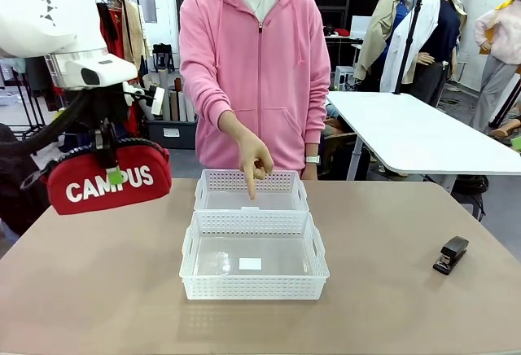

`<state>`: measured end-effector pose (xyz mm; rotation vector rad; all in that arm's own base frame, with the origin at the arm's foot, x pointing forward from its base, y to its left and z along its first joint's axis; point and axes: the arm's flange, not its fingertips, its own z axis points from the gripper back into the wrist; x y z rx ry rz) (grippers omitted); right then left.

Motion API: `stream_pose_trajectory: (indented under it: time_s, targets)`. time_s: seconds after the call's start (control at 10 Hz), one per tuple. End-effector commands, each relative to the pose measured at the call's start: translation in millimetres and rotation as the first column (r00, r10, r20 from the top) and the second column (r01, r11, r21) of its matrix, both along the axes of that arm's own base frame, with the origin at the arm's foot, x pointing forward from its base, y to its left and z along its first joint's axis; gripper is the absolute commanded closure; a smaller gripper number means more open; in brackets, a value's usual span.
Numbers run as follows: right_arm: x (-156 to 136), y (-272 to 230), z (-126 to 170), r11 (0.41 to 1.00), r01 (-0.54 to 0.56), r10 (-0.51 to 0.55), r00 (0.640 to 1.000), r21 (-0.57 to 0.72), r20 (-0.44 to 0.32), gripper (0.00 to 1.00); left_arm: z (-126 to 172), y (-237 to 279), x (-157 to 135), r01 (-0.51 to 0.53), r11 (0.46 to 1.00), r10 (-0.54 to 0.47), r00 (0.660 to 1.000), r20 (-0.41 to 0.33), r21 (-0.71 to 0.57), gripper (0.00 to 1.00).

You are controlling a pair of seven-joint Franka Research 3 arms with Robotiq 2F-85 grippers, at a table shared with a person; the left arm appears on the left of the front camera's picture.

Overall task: Distribute items into two baskets.
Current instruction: Place the picked Pencil pouch into the Organizing basket as instructed by the person.

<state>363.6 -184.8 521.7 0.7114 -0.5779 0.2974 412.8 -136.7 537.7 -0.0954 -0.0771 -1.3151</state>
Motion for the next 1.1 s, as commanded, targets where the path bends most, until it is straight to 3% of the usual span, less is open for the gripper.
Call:
stream_pose_trajectory:
  time_s: [0.0, 0.7, 1.0]
  targets:
    - [-0.4, 0.4, 1.1, 1.0, 0.0, 0.0, 1.0, -0.001, 0.007, 0.0, -11.0, -17.8, -25.5, 0.007, 1.0, -0.006, 1.0, 0.009, -0.03, 1.0]
    - [-0.4, 0.4, 1.1, 1.0, 0.0, 0.0, 1.0, -0.001, 0.007, 0.0, -31.3, -108.3, -34.2, 0.101, 0.988, -0.107, 0.993, -0.043, -0.118, 1.0]
    - [-0.4, 0.4, 1.1, 1.0, 0.0, 0.0, 1.0, -0.001, 0.007, 0.0, -41.0, -143.9, -37.2, 0.133, 0.986, -0.14, 0.987, -0.073, -0.098, 1.0]
